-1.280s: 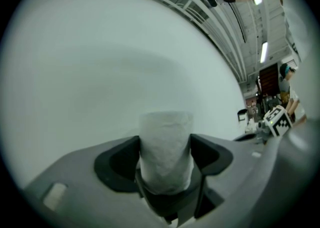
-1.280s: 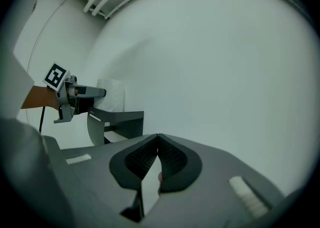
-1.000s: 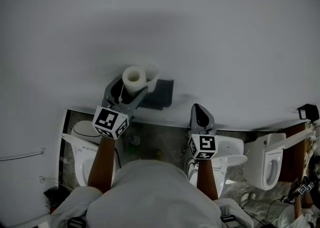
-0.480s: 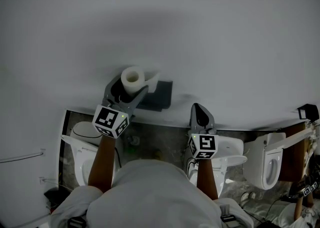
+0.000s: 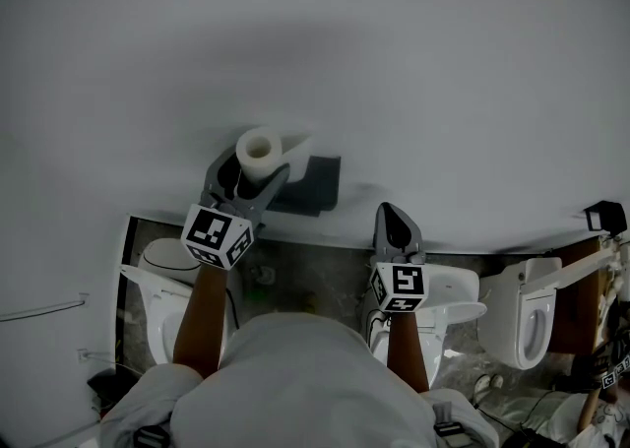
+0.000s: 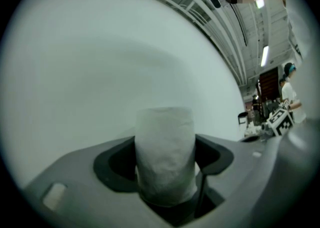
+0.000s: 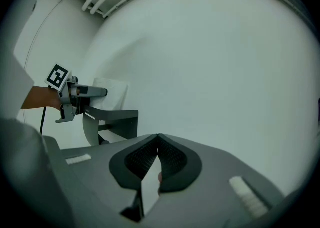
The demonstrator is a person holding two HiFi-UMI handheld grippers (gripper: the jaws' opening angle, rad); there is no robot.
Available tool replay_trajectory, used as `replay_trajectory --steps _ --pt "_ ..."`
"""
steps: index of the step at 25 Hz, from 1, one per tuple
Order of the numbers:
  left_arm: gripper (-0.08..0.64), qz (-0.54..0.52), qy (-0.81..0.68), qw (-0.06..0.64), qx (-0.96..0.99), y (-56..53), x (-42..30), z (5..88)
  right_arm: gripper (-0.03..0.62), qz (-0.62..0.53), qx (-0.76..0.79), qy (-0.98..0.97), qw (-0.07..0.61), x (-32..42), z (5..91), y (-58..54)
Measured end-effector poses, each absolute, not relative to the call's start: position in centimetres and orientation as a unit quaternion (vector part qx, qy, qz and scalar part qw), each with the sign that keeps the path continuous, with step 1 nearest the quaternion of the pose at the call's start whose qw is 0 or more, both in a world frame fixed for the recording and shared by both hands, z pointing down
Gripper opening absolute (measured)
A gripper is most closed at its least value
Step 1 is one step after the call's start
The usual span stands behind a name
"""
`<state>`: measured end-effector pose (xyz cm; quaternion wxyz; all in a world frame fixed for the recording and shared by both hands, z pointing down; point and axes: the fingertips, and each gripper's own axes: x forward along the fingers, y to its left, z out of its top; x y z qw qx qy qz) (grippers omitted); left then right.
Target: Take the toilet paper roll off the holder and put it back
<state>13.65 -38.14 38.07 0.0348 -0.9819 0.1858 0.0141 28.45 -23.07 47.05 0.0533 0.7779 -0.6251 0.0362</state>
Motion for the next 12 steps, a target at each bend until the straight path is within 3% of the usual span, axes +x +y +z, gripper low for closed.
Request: replay_trajectory --steps 12 --pt "0.327 0.031 0.178 0.047 -0.982 -37.3 12.1 35.5 0.002 0.032 0.78 -0.623 0.05 26.7 46.7 -22.0"
